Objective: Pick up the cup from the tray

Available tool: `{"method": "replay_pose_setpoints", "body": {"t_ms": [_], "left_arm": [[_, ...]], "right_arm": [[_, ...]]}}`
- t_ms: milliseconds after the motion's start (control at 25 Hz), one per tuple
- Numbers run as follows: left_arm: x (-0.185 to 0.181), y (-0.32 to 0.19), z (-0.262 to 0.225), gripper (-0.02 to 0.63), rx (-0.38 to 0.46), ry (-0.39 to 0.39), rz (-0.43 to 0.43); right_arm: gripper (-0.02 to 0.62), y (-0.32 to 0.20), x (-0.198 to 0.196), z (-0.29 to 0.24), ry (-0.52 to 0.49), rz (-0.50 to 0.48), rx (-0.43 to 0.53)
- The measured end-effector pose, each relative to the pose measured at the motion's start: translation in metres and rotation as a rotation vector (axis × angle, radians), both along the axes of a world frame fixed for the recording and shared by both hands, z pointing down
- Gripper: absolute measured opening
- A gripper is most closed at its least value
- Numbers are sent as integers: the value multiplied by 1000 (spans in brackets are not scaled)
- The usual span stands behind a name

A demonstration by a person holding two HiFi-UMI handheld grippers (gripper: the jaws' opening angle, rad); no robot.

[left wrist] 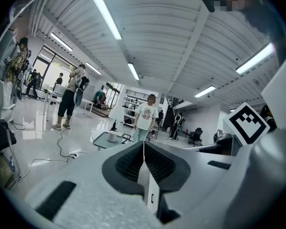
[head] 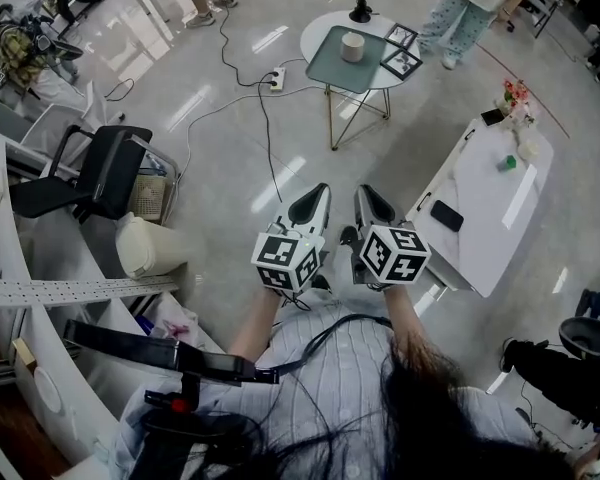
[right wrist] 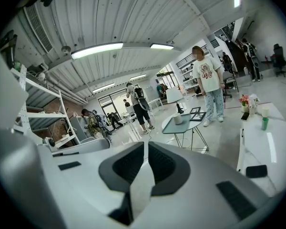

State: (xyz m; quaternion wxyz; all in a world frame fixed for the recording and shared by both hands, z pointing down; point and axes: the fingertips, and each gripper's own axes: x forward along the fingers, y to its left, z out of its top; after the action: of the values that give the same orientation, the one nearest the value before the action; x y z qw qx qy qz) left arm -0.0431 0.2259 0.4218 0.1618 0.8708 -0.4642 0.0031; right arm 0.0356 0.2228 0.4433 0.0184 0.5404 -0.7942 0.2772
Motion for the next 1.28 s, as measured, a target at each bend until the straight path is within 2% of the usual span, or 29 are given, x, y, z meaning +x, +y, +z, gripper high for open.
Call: {"method": "replay_pose_setpoints", "body": {"t_ms": [320, 680, 1000, 1280], "left_arm": [[8, -44, 12, 15, -23, -27, 13], [35, -146, 7, 15, -7, -46, 38], [56, -233, 4, 15, -12, -58, 15], [66, -286, 1, 15, -6, -66, -23]], "right_arm": [[44, -51, 12, 14, -39, 16, -29], [44, -158, 35, 22, -82, 19, -47], [44, -241, 46, 23, -57, -46, -54], [44, -289, 52, 27, -54, -101, -54]]}}
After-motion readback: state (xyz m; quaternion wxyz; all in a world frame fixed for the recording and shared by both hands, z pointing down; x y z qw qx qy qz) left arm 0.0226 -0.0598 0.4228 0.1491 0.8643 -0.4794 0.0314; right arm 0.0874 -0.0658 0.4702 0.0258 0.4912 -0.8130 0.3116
